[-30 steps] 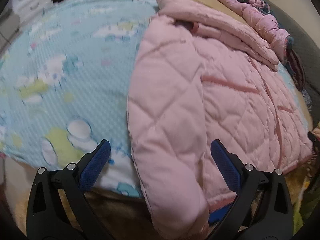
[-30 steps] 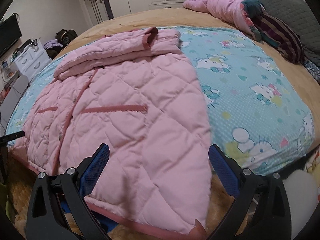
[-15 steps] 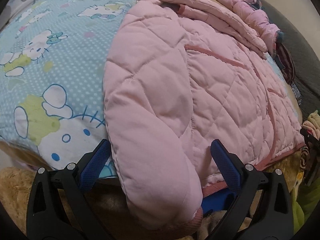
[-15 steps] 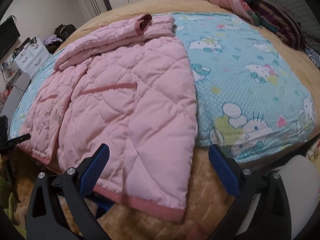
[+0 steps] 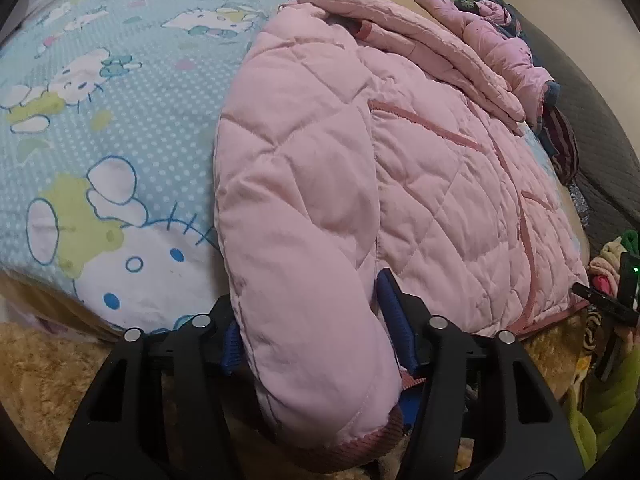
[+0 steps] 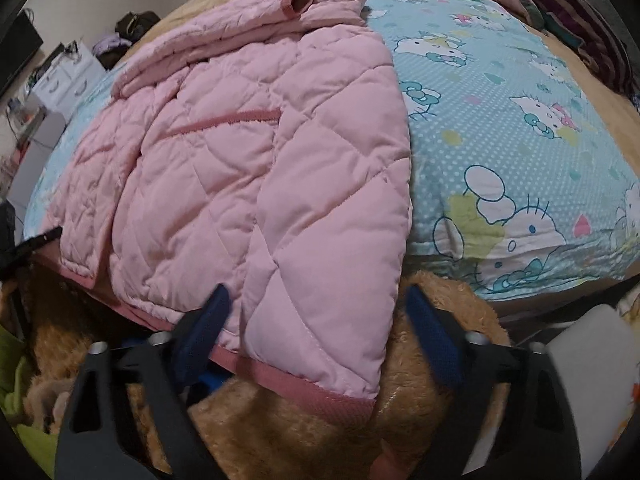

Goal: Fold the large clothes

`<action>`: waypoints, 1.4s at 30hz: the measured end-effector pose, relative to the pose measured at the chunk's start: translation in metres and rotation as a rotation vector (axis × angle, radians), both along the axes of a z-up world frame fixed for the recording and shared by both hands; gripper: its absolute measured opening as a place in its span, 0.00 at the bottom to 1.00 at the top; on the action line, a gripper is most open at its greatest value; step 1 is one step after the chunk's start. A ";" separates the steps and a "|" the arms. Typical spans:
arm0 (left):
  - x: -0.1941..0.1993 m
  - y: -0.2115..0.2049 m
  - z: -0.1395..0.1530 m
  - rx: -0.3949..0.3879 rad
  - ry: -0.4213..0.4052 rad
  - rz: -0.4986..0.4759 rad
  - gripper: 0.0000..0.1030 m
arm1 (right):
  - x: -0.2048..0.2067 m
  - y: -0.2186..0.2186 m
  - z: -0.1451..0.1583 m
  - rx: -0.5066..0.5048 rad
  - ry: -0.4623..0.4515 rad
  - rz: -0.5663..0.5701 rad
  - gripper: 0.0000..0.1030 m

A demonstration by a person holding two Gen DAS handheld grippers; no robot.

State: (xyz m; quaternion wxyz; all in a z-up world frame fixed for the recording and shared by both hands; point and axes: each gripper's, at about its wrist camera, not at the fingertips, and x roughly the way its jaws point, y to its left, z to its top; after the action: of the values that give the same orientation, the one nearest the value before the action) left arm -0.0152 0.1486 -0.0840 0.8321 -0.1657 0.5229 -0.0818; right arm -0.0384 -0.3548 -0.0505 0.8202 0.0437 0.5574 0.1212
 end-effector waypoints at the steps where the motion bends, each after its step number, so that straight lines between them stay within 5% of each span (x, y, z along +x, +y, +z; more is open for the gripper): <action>1: 0.000 0.000 -0.001 -0.003 0.002 0.001 0.49 | 0.000 -0.001 -0.002 0.020 0.015 0.004 0.59; 9: -0.002 -0.001 0.002 -0.022 -0.002 0.004 0.49 | -0.015 0.005 -0.001 0.016 -0.014 0.061 0.43; 13: -0.004 -0.002 0.009 -0.013 -0.026 0.006 0.26 | -0.019 -0.002 0.007 0.092 -0.060 0.019 0.28; 18: -0.010 -0.011 0.053 -0.033 -0.165 -0.032 0.16 | -0.024 -0.003 0.041 0.197 -0.200 0.005 0.19; 28: 0.017 -0.022 0.118 -0.033 -0.350 -0.066 0.13 | 0.008 -0.019 0.110 0.401 -0.379 -0.032 0.17; 42: 0.079 -0.010 0.168 -0.069 -0.467 -0.017 0.13 | 0.074 -0.042 0.147 0.538 -0.439 -0.153 0.16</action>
State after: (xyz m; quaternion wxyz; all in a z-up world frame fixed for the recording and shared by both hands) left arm 0.0637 0.1383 0.0836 0.9236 -0.1662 0.3144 -0.1429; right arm 0.0355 -0.3971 0.0965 0.8863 0.2726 0.3109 0.2085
